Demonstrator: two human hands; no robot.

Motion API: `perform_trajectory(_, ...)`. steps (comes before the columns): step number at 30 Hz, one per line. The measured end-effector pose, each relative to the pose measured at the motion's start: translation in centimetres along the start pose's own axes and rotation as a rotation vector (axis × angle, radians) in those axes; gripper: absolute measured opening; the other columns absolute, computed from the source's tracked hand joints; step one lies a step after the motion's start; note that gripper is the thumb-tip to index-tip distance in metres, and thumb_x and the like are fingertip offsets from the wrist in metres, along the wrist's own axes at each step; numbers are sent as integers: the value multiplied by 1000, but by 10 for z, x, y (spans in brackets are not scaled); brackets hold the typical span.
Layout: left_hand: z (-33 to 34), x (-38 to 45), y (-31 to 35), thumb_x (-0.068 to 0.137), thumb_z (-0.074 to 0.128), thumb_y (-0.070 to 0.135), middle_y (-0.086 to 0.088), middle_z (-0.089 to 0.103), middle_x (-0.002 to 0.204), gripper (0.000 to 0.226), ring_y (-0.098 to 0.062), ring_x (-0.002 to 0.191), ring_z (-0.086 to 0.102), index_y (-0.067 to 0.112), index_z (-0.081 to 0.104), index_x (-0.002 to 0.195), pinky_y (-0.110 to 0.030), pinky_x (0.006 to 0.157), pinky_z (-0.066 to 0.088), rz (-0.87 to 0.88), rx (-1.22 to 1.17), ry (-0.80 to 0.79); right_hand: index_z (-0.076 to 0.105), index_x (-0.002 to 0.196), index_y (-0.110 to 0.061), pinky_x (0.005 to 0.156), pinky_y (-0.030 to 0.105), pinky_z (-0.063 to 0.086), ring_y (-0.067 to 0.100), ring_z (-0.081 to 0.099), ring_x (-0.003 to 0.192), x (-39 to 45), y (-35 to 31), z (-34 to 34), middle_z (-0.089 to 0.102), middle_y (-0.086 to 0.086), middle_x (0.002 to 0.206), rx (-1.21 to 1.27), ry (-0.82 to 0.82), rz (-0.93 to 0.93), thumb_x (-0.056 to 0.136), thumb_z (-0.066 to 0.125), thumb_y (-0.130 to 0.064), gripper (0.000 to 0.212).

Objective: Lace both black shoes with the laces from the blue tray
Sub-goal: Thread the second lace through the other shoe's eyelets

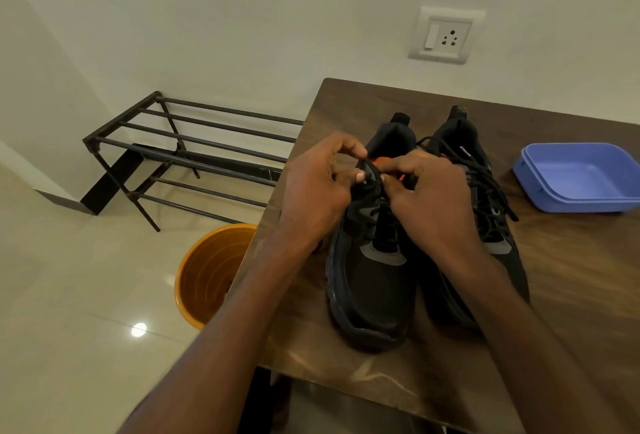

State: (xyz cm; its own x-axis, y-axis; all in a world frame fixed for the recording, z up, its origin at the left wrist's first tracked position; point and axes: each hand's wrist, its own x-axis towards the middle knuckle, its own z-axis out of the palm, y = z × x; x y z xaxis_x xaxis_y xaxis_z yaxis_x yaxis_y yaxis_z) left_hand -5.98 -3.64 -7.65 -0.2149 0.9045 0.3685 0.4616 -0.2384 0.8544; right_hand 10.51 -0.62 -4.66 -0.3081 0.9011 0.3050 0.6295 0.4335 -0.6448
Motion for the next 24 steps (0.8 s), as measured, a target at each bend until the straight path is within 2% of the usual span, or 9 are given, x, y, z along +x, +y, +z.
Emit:
perform_trajectory(2, -5, 0, -2, 94, 70, 4, 1, 69, 110, 18, -14, 102, 72, 14, 68, 108, -39, 86, 63, -24, 21, -28, 73, 125, -26, 93, 25, 54, 0, 63, 102, -1, 0, -3, 71, -14, 112, 79, -54, 48, 96, 67, -10, 34)
perform_trajectory(5, -9, -2, 0, 94, 73, 10, 6, 68, 106, 8, -7, 100, 68, 14, 72, 101, -32, 91, 59, -10, 77, -92, 58, 139, -29, 89, 15, 53, -6, 63, 106, -4, 0, -7, 70, -17, 110, 200, -88, 82, 95, 66, -4, 51)
perform_trajectory(9, -2, -5, 7, 92, 76, 16, 6, 67, 99, 6, -8, 95, 66, 15, 71, 95, -29, 84, 58, 47, 121, -1, 56, 141, -29, 80, 9, 52, -6, 65, 97, -8, 1, -10, 72, -16, 112, 206, -97, 76, 95, 70, -14, 50)
perform_trajectory(12, 0, -5, 14, 99, 67, 15, 3, 69, 100, 4, -9, 97, 68, 12, 68, 102, -29, 82, 59, 32, 85, 20, 52, 141, -36, 87, 27, 53, 8, 61, 103, -11, 5, -11, 69, -14, 117, -19, -116, 14, 91, 73, -39, 55)
perform_trajectory(15, -9, -1, 27, 106, 51, 7, -8, 73, 100, 10, -17, 94, 74, 0, 59, 108, -23, 72, 56, -61, -339, 108, 43, 145, -42, 94, 43, 53, 17, 59, 111, -12, 4, -15, 67, -10, 122, -142, -139, 45, 87, 69, -57, 65)
perform_trajectory(17, -18, 0, 27, 109, 45, 9, -8, 68, 93, 12, -24, 88, 72, 3, 55, 112, -25, 66, 52, -102, -554, 198, 40, 146, -43, 99, 50, 52, 20, 57, 115, -13, 3, -18, 66, -9, 125, -168, -145, 54, 85, 67, -63, 69)
perform_trajectory(19, -16, 1, 21, 108, 51, 16, -5, 65, 93, 15, -25, 88, 70, 5, 56, 117, -28, 68, 54, -124, -451, 201, 41, 147, -42, 103, 53, 47, 22, 54, 118, -13, 2, -20, 64, -8, 126, -212, -142, 60, 86, 68, -63, 70)
perform_trajectory(21, -8, -2, 15, 101, 64, 29, 3, 66, 100, 22, -13, 94, 69, 16, 61, 118, -28, 76, 56, -144, -168, 100, 42, 147, -40, 106, 53, 42, 22, 52, 122, -13, 0, -20, 63, -8, 128, -252, -130, 55, 86, 69, -62, 70)
perform_trajectory(24, 3, -5, 10, 92, 77, 26, 11, 69, 98, 16, -2, 95, 66, 23, 69, 105, -21, 82, 56, -48, 98, 9, 43, 146, -38, 105, 53, 41, 21, 53, 124, -13, 0, -20, 64, -10, 129, -238, -111, 48, 84, 70, -63, 72)
